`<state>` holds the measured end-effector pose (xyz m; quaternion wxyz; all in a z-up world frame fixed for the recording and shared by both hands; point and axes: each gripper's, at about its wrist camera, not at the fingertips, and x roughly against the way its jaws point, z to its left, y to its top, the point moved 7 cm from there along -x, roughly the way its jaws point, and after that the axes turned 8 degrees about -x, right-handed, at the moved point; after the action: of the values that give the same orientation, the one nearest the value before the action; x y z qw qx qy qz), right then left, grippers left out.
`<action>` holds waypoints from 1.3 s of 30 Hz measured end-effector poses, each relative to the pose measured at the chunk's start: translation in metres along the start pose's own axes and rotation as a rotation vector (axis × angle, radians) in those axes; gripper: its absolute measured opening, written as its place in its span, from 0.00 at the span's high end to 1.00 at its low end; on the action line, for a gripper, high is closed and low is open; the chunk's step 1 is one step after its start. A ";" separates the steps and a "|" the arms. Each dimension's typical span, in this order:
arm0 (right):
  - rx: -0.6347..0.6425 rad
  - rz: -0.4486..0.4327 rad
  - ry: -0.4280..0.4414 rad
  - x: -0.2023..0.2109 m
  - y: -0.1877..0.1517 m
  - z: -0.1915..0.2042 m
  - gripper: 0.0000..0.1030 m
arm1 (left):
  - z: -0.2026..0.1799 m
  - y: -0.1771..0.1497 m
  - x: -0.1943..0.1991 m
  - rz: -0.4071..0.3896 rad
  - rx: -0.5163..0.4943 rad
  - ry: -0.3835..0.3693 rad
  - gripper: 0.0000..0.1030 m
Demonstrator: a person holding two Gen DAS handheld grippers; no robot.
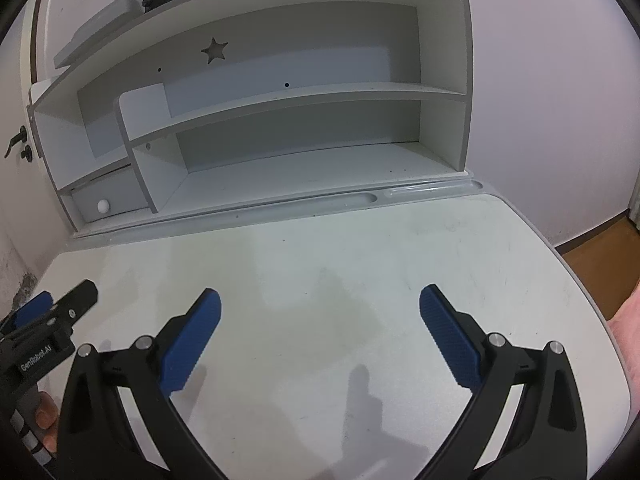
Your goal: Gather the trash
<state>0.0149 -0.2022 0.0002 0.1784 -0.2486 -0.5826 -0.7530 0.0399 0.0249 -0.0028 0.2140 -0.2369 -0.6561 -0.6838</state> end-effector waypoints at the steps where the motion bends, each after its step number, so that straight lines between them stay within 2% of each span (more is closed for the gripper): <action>1: 0.002 -0.001 -0.005 0.000 0.000 0.000 0.07 | -0.004 -0.001 -0.004 0.020 -0.024 -0.010 0.06; 4: 0.014 0.006 -0.031 -0.001 0.000 0.002 0.07 | -0.013 -0.007 -0.018 0.090 -0.072 -0.015 0.06; 11: 0.063 0.051 -0.062 -0.010 -0.004 0.009 0.07 | -0.019 -0.021 -0.032 0.184 -0.109 -0.032 0.06; 15: 0.070 0.109 -0.067 -0.021 -0.009 0.010 0.07 | -0.017 -0.032 -0.045 0.265 -0.081 -0.069 0.06; 19: 0.046 0.157 -0.067 -0.028 -0.013 0.006 0.07 | -0.015 -0.035 -0.044 0.268 -0.075 -0.055 0.06; 22: 0.046 0.212 -0.070 -0.037 -0.019 0.005 0.07 | -0.022 -0.040 -0.045 0.289 -0.144 -0.027 0.06; 24: 0.049 0.247 -0.070 -0.041 -0.024 0.006 0.07 | -0.022 -0.039 -0.045 0.289 -0.138 -0.038 0.06; 29: 0.036 0.251 -0.079 -0.043 -0.024 0.003 0.07 | -0.020 -0.039 -0.045 0.290 -0.135 -0.037 0.06; 33: 0.048 0.289 -0.117 -0.047 -0.030 0.002 0.07 | -0.020 -0.039 -0.044 0.290 -0.139 -0.041 0.06; 39: 0.066 0.307 -0.112 -0.049 -0.035 0.005 0.06 | -0.016 -0.039 -0.045 0.290 -0.141 -0.038 0.06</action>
<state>0.0365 -0.1891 -0.0546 0.2667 -0.3705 -0.5712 -0.6822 0.0514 0.0097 -0.0614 0.2810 -0.3565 -0.5693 -0.6855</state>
